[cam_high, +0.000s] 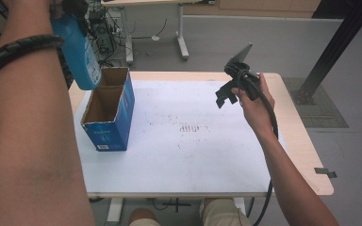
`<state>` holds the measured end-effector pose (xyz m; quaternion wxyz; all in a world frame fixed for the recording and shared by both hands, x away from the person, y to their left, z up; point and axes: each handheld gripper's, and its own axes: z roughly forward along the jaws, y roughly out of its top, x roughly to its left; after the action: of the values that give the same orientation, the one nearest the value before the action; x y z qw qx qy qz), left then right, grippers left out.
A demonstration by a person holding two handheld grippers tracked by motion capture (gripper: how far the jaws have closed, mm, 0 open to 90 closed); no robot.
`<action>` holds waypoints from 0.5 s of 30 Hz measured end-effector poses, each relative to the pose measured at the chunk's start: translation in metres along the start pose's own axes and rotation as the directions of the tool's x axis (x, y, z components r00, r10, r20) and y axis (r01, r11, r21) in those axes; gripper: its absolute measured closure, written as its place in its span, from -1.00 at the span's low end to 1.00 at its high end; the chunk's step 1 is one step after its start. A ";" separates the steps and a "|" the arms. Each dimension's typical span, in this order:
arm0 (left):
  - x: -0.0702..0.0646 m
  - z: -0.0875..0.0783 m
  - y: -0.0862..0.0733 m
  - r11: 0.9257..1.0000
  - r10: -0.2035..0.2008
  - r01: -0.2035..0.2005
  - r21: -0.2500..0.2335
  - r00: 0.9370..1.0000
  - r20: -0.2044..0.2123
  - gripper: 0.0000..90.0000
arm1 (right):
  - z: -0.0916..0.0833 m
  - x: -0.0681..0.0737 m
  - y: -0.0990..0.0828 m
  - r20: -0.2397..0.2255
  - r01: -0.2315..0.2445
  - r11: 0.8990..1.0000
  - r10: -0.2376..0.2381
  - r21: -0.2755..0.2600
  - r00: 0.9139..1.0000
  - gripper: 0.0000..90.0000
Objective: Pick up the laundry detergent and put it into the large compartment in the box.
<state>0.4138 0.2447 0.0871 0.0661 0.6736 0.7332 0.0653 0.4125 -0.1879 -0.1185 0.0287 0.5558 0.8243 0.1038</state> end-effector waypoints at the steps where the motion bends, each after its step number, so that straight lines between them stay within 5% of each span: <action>1: 0.001 0.003 0.000 1.000 -0.003 0.003 0.002 1.000 0.000 -0.16 | 0.000 0.000 0.001 -0.001 0.001 1.000 -0.001 0.004 1.000 -0.88; 11: 0.002 0.033 0.003 1.000 -0.005 0.005 0.027 1.000 -0.010 -0.16 | 0.004 0.003 0.003 -0.004 0.000 1.000 0.000 0.010 1.000 -0.88; 15: 0.005 0.059 0.001 0.999 0.001 -0.001 0.043 1.000 0.003 -0.16 | 0.005 0.004 0.002 -0.003 0.007 1.000 -0.007 0.010 1.000 -0.88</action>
<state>0.4254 0.2506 0.0298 0.0528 0.6755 0.7338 0.0486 0.4139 -0.1824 -0.1222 0.0250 0.5528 0.8268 0.1004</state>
